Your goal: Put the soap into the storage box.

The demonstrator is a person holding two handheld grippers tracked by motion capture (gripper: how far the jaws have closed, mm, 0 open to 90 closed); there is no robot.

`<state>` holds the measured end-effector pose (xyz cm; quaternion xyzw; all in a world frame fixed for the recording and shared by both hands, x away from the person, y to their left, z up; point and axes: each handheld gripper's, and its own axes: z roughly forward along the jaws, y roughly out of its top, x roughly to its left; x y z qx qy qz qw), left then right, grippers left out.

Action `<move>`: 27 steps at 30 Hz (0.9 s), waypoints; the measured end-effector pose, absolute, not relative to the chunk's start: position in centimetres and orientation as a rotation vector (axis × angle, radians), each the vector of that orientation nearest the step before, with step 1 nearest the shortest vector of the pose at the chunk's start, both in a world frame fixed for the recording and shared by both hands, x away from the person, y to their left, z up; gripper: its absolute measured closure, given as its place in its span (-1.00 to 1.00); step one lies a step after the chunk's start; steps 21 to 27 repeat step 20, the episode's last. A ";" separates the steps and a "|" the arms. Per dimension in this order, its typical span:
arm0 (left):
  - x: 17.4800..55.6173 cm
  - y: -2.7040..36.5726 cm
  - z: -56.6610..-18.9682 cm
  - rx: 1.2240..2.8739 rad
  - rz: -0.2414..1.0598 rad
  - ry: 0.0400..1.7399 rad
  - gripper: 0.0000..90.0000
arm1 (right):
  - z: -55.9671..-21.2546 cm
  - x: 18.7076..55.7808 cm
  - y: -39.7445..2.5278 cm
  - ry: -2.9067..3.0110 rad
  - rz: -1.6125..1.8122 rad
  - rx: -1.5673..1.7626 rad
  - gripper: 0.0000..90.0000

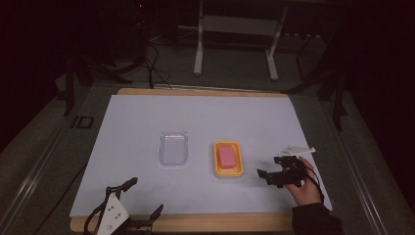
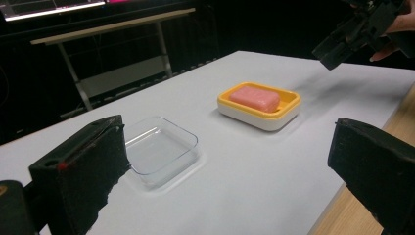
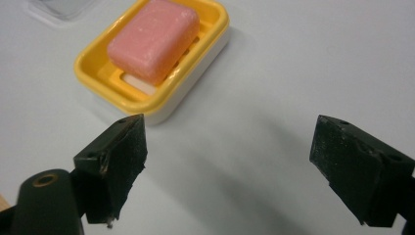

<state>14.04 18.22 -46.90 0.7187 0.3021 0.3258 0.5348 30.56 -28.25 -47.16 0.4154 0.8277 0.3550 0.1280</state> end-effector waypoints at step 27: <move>14.1 18.4 -46.8 1.710 0.771 0.715 -0.96 | -48.4 29.8 -30.3 2.303 1.053 1.257 -0.69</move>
